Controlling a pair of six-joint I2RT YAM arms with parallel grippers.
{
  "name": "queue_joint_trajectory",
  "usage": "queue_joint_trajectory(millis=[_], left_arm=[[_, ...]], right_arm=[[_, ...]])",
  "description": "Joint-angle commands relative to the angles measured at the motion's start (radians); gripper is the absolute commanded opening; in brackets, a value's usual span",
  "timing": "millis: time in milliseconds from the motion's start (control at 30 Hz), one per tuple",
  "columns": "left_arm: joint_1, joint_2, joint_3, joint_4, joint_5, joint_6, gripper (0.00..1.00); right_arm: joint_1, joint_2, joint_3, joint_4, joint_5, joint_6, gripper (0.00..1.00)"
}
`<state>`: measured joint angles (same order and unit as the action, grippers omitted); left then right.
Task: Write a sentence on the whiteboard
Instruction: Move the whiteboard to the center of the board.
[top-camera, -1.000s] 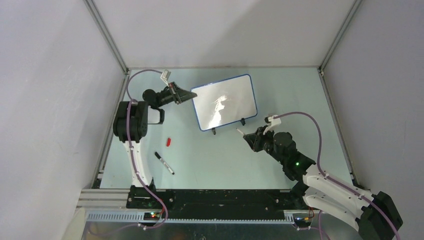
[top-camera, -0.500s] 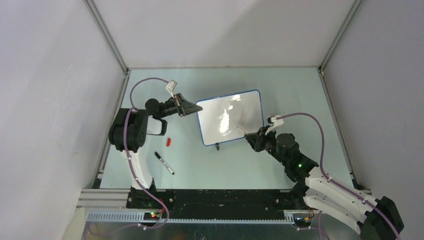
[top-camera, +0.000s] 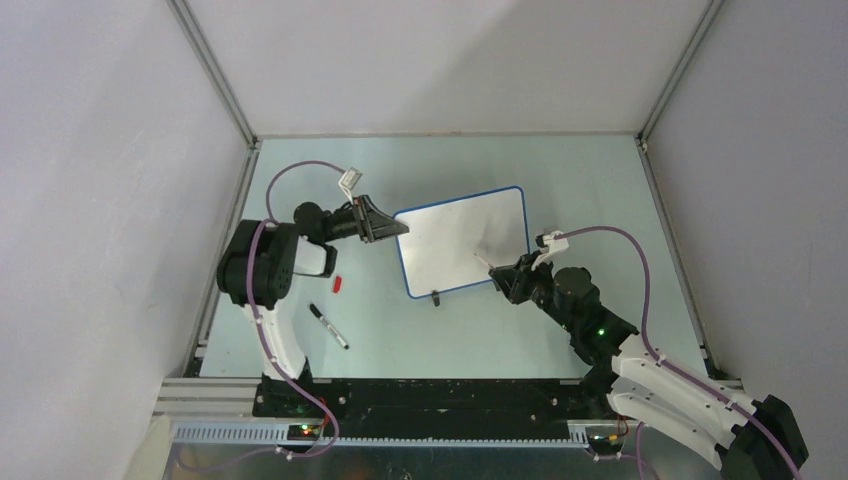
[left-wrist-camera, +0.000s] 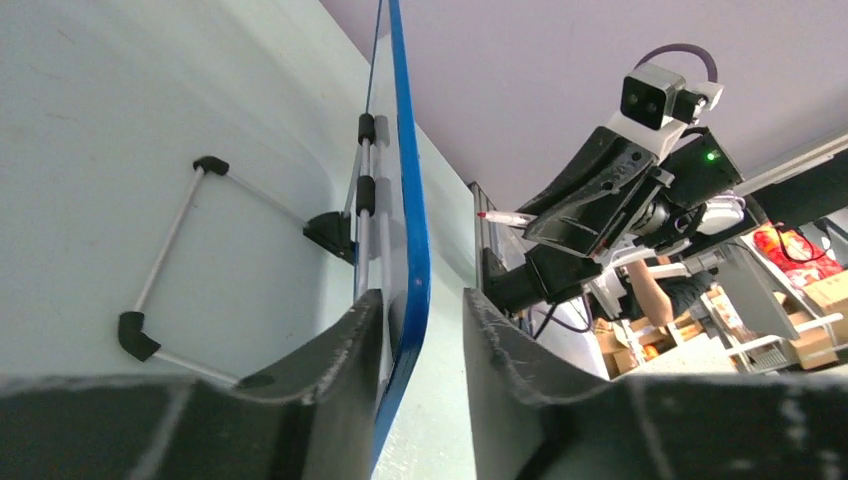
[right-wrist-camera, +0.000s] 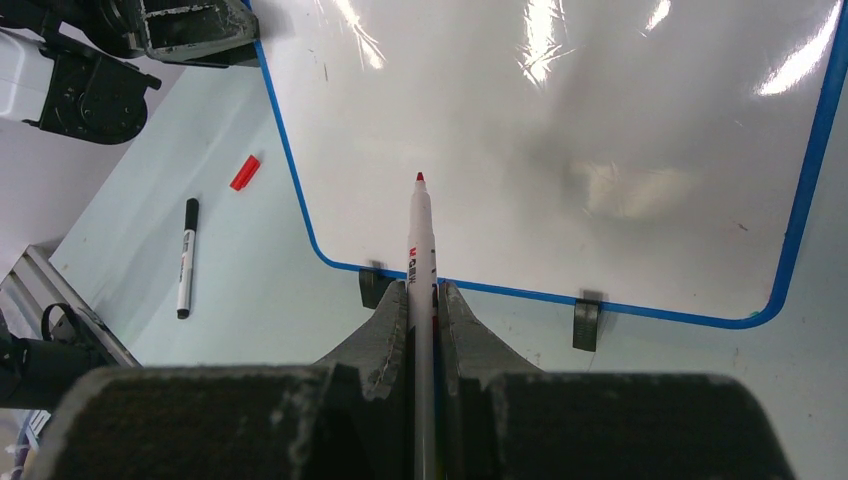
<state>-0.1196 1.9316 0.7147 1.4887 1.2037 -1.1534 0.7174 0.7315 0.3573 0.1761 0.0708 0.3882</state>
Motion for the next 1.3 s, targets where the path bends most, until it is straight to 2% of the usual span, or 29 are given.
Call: queue_joint_trajectory(millis=[0,33,100,133,167,200,233,267,300,333,367,433,600,633,667,800,1000,1167,1267], left_arm=[[-0.012,-0.050,-0.010,-0.021,0.024,0.031,0.44],[-0.012,-0.056,-0.011,-0.052,0.019,0.051,0.45],[-0.011,-0.097,-0.011,-0.202,-0.005,0.207,0.48],[-0.010,-0.117,-0.010,-0.370,-0.035,0.267,0.49],[-0.011,-0.166,0.000,-0.481,-0.054,0.441,0.50],[-0.014,-0.198,0.008,-0.767,-0.122,0.541,0.52],[-0.025,-0.258,0.050,-0.929,-0.174,0.773,0.53],[-0.036,-0.288,0.076,-1.195,-0.282,0.864,0.55],[-0.053,-0.337,0.102,-1.264,-0.320,0.955,0.57],[-0.056,-0.358,0.102,-1.285,-0.336,0.957,0.60],[-0.057,-0.398,0.079,-1.256,-0.334,0.921,0.66],[-0.059,-0.449,0.044,-1.178,-0.345,0.874,0.71],[-0.064,-0.502,0.015,-1.175,-0.436,0.849,0.90],[-0.066,-0.516,0.007,-1.167,-0.456,0.830,0.96],[-0.068,-0.523,-0.008,-1.145,-0.463,0.819,0.98],[-0.081,-0.585,-0.032,-1.143,-0.556,0.777,0.99],[-0.083,-0.663,0.024,-1.288,-0.697,0.761,1.00],[-0.084,-0.628,0.058,-1.265,-0.751,0.719,0.99],[-0.084,-0.593,0.066,-1.248,-0.839,0.708,0.99]], right_arm=[[-0.002,-0.015,-0.002,0.006,0.011,-0.008,0.00],[-0.002,-0.016,-0.002,0.006,0.012,-0.008,0.00],[-0.002,-0.017,-0.002,0.005,0.011,-0.010,0.00],[-0.003,-0.018,-0.003,0.005,0.012,-0.009,0.00],[-0.003,-0.018,-0.003,0.005,0.012,-0.009,0.00],[-0.001,-0.019,-0.002,0.004,0.012,-0.009,0.00],[-0.002,-0.020,-0.003,0.004,0.013,-0.008,0.00],[-0.002,-0.020,-0.003,0.004,0.013,-0.008,0.00],[-0.002,-0.020,-0.003,0.003,0.015,-0.008,0.00],[-0.003,-0.020,-0.003,0.004,0.013,-0.008,0.00],[-0.002,-0.020,-0.003,0.006,0.012,-0.007,0.00],[-0.002,-0.018,-0.002,0.008,0.010,-0.007,0.00],[-0.001,-0.015,-0.002,0.008,0.011,-0.007,0.00],[-0.002,-0.015,-0.002,0.010,0.012,-0.007,0.00],[-0.002,-0.015,-0.002,0.010,0.011,-0.007,0.00],[-0.003,-0.010,-0.003,0.011,0.012,-0.007,0.00],[-0.002,-0.004,-0.003,0.016,0.001,-0.002,0.00],[-0.001,-0.019,-0.003,0.009,0.001,-0.003,0.00],[-0.002,-0.021,-0.006,0.007,0.009,-0.005,0.00]])
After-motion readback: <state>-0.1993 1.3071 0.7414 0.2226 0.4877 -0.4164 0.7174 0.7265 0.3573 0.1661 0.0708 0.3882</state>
